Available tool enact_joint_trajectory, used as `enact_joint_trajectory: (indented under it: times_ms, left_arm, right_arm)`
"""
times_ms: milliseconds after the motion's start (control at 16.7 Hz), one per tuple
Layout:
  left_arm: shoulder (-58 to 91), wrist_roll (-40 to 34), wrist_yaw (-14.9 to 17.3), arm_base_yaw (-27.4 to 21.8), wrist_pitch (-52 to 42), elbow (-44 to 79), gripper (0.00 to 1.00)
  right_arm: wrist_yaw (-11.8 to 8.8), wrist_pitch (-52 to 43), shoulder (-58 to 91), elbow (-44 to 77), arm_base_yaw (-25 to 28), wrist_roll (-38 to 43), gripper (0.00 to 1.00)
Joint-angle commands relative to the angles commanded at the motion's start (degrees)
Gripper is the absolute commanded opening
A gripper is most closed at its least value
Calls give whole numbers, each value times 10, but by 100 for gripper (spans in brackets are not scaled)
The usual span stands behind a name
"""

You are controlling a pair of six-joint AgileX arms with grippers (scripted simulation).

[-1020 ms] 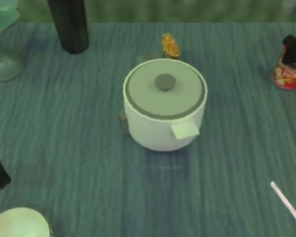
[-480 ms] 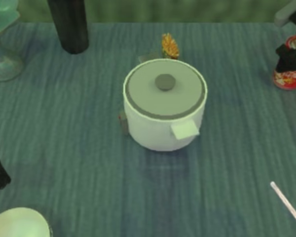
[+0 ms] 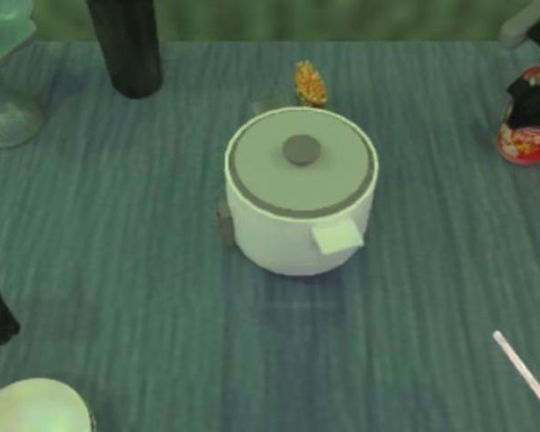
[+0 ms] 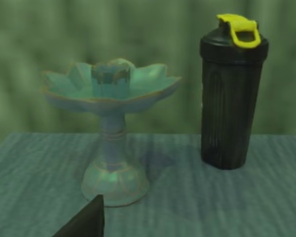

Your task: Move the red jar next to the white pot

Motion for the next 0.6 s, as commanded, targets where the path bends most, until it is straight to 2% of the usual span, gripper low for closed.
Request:
enact_joint_trajectory:
  times_ms: [180, 600]
  left_arm:
    - [0, 0, 0, 0, 0, 0, 100]
    - [0, 0, 0, 0, 0, 0, 100]
  right_arm:
    - [0, 0, 0, 0, 0, 0, 2]
    - [0, 0, 0, 0, 0, 0, 0]
